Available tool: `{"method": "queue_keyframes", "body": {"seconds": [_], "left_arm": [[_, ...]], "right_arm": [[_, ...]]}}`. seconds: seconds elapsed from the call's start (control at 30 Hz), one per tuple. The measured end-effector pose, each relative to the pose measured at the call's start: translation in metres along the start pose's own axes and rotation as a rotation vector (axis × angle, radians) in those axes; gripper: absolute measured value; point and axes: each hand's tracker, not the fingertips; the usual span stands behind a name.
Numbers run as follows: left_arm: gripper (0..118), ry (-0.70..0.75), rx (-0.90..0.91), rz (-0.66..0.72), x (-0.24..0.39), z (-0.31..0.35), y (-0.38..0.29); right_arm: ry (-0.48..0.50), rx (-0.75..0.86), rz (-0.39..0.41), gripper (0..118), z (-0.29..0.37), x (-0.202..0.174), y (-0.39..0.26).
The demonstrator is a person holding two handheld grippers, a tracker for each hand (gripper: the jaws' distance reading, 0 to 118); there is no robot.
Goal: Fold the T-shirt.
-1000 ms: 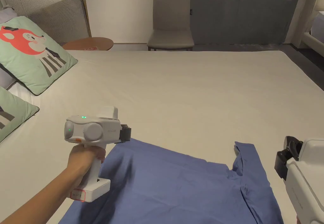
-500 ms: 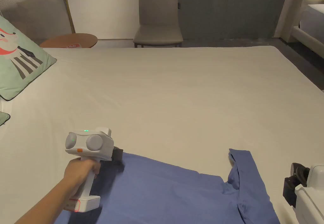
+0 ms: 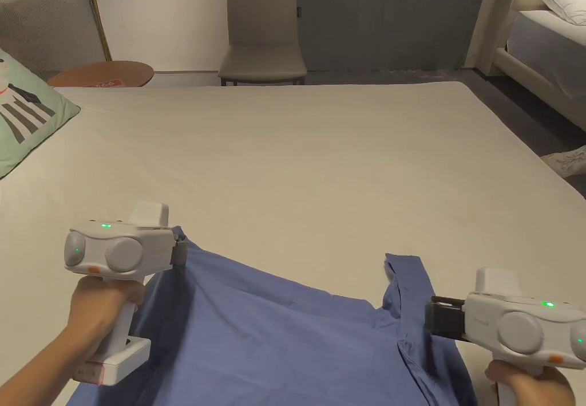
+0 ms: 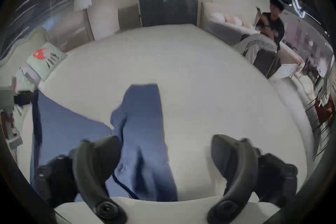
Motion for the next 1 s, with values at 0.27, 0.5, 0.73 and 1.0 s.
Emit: {"method": "queue_keyframes", "body": {"seconds": [0.27,0.5,0.73,1.0], "left_arm": [[1,-0.007,0.024,0.014,-0.003,0.024,0.001],[1,0.010,0.026,0.052,-0.012,0.037,-0.011],[1,0.017,0.097,0.111,-0.023,0.081,-0.013],[1,0.096,0.325,0.106,-0.048,0.166,0.051]], "right_arm": [[0.044,-0.095,-0.004,66,-0.021,-0.022,-0.015],[-0.062,0.011,0.087,3,0.002,-0.018,-0.017],[0.010,0.217,0.053,3,0.063,-0.006,0.004],[0.098,0.572,0.088,3,0.158,-0.030,0.095]]}}
